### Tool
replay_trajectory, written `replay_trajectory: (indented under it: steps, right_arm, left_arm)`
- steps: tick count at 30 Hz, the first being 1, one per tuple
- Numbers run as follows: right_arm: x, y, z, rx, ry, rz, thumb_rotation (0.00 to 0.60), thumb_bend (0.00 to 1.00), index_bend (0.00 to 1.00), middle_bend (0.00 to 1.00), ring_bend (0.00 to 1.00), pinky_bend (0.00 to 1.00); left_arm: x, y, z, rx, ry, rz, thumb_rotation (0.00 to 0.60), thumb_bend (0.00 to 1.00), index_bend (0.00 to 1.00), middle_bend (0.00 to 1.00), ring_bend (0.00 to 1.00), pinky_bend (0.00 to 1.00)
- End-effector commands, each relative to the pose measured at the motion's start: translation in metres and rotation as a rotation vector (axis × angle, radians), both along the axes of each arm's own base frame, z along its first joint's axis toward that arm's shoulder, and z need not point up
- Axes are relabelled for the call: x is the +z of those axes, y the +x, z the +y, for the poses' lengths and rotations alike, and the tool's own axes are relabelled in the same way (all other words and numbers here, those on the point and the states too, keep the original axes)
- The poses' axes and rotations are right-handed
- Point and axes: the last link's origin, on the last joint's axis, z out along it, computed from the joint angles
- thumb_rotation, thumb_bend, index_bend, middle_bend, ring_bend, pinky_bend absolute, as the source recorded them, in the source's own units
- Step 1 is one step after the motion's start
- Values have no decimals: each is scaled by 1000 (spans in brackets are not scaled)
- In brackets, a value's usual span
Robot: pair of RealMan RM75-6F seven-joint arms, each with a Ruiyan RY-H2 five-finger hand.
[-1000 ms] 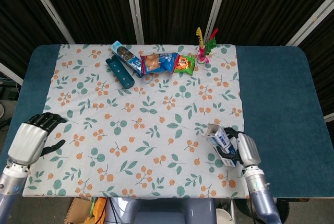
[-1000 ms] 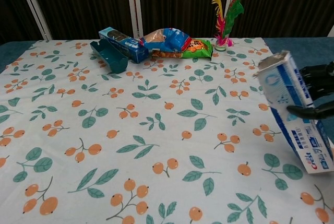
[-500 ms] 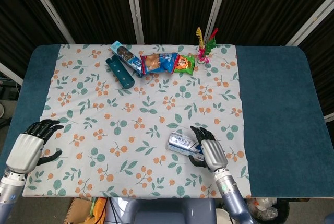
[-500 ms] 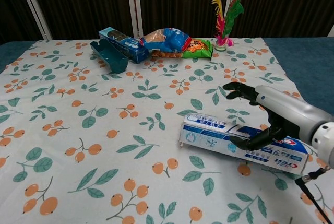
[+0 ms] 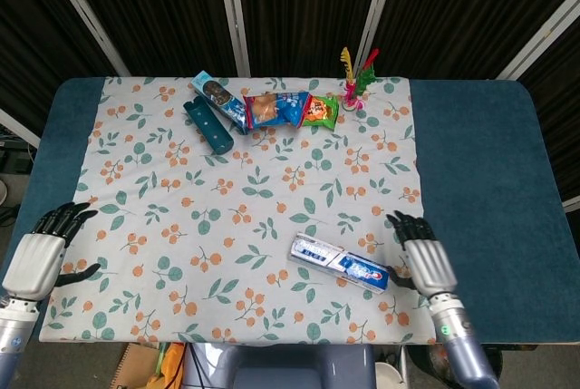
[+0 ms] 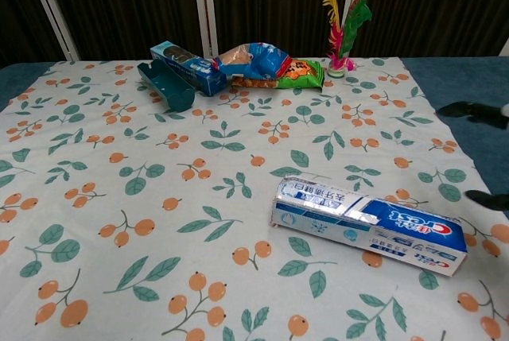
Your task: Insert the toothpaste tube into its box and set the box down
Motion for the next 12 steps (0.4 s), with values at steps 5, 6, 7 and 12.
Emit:
replay_trajectory:
  steps: [5,6,7,12]
  right_arm:
    - [78,-70,56,36,-148,258,600,328,0,6,0,0]
    - [84,-77,63,31,-170,268,600,328,0,2,0,0]
    - [86,-80,66,23,-180,264,600,328,0,0,0,0]
    - [93,-85,71,-29,-206,217,600,328,0,0,0,0]
  left_arm:
    - [7,1,-11,71,19,13,600,1,114,17,22,63]
    - [7,0,-14,78,23,19,600,1,102,9,14,54]
    - [7,0,-15,81,25,24,600,1,89,3,5,45]
    - [7,-3,-16,76,40,65,600,1,58,0,0,38]
